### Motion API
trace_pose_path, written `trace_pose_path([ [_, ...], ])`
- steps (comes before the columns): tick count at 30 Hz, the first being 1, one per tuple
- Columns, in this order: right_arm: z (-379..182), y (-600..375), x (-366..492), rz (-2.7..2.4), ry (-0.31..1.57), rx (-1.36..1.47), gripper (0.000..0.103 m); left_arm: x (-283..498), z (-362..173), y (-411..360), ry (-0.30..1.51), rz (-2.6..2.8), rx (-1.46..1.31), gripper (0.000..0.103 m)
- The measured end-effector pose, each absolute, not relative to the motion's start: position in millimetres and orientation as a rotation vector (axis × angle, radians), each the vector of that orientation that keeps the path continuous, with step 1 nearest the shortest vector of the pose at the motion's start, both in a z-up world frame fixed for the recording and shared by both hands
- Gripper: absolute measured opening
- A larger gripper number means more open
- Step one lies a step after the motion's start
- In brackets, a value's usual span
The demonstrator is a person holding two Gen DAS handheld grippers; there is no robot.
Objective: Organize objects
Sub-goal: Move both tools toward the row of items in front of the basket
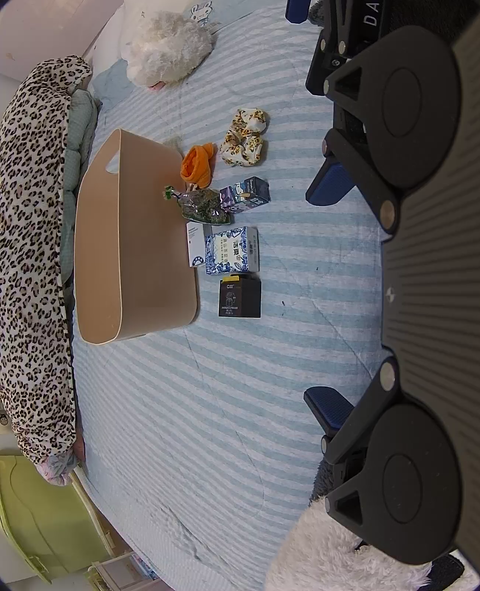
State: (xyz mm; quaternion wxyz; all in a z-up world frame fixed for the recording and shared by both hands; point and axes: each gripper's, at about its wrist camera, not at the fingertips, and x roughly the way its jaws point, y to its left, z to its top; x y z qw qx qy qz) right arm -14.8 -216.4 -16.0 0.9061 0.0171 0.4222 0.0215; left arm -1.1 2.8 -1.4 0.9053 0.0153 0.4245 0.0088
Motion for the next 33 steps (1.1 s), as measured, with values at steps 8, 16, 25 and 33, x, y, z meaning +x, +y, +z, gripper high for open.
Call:
trace_pose_path([
  [8, -15.8, -216.6, -14.3, 0.043, 0.872, 0.036, 0.103, -0.9, -1.6, 2.2, 0.878, 0.018, 0.032, 0.103],
  [16, -15.5, -216.9, -13.4, 0.042, 0.873, 0.036, 0.103, -0.1, -2.6, 1.8, 0.881, 0.013, 0.036, 0.103],
  [25, -15.3, -218.1, -12.3, 0.038, 0.875, 0.038, 0.103, 0.4, -3.0, 1.8, 0.883, 0.006, 0.038, 0.103],
  [33, -15.3, -219.9, -8.0, 0.032, 0.882, 0.036, 0.103, 3.8, -2.2, 0.0, 0.879, 0.006, 0.032, 0.103],
])
